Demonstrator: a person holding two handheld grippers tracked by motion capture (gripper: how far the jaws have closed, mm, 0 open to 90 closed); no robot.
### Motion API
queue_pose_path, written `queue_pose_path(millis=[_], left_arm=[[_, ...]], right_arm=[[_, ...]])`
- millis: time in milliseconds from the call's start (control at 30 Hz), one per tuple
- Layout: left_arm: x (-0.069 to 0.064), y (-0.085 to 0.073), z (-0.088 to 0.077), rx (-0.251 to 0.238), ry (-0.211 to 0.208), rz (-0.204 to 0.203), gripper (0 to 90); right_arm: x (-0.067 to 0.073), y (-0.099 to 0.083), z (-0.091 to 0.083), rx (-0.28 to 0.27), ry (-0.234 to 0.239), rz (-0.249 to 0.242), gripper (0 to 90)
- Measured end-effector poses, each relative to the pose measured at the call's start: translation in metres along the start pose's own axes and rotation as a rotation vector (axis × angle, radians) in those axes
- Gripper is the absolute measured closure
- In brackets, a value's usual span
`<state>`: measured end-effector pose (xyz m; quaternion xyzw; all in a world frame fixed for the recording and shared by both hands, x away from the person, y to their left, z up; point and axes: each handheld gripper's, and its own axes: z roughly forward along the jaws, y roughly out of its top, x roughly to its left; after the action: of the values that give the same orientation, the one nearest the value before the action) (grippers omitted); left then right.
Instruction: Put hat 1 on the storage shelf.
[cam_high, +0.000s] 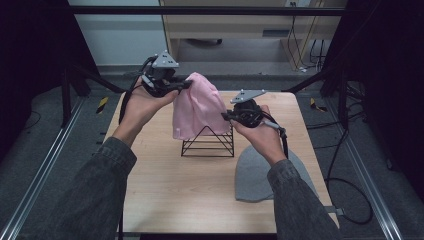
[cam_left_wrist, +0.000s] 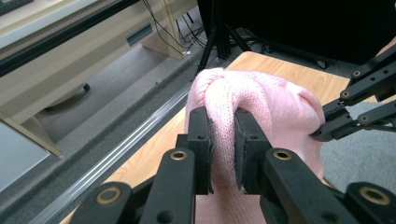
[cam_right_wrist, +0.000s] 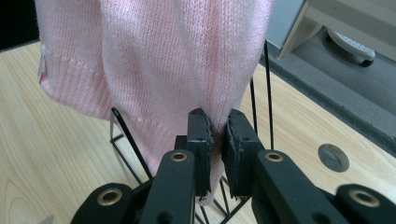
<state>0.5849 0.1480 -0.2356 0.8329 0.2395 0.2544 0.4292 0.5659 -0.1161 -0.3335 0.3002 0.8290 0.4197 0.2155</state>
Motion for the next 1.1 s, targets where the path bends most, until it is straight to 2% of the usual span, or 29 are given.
queue_pose_path(millis=[367,433,867,1100], left_arm=[[-0.011,-0.007,0.004,0.006,-0.03,0.003,78.6],[-0.014,-0.012,0.003,0.001,-0.05,0.004,78.5],[-0.022,-0.024,0.011,0.039,-0.068,0.014,78.7],[-0.025,-0.03,0.014,0.044,-0.078,0.009,78.8]], right_arm=[[0.0,-0.015,0.001,0.01,0.0,0.007,81.6],[0.001,-0.019,0.001,0.013,0.0,0.008,81.6],[0.005,-0.035,0.008,0.046,-0.002,-0.009,81.6],[0.005,-0.042,0.01,0.054,0.003,0.001,81.6]])
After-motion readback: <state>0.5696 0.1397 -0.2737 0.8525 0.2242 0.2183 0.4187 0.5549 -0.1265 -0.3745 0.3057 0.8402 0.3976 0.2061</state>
